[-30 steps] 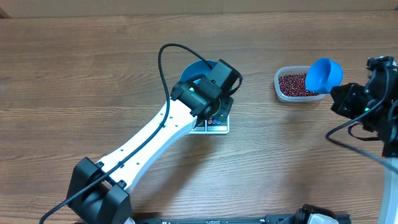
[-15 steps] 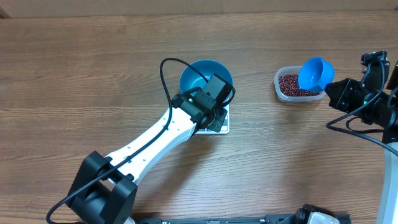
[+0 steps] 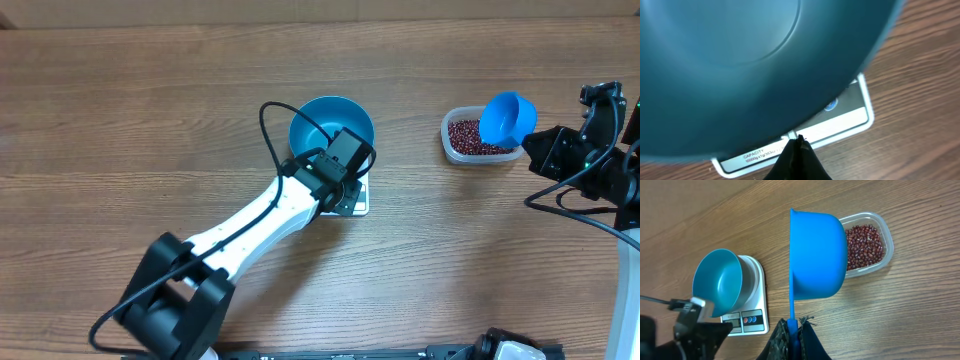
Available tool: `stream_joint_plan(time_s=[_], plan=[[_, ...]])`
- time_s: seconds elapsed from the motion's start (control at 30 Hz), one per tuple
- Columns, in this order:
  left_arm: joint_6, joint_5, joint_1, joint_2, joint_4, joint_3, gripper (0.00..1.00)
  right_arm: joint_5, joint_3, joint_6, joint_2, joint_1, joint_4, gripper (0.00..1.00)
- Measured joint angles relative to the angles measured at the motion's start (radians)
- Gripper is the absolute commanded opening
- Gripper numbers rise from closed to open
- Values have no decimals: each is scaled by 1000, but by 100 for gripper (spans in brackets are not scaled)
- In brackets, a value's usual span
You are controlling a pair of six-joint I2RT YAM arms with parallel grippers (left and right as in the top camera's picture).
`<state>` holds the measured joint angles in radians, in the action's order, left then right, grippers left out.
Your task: Scoop item into bowl and weigh 150g on scale
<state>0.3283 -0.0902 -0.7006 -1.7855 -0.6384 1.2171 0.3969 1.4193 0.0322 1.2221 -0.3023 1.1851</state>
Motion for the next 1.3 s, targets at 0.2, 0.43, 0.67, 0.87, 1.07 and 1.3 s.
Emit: stream_joint_plan(time_s=[0.2,0.43,0.67,0.87,1.07,1.3], plan=[[40,-25,-20,-56,19,-2,4,0,0,0,0,0,-2,3],[66,-64,-21,-56,34,-2,4,0,0,0,0,0,-3,3],[87,-72,-21,-57,50,-2,4,0,0,0,0,0,-2,3],[92,-71,-21,-69,63,-2,4,0,0,-1,0,0,-3,3],[101,-72,-21,-89,66,-2,4,0,0,-2,0,0,-2,3],[111,-71,-22,-94,89,-3,4,0,0,-2,0,0,-2,3]])
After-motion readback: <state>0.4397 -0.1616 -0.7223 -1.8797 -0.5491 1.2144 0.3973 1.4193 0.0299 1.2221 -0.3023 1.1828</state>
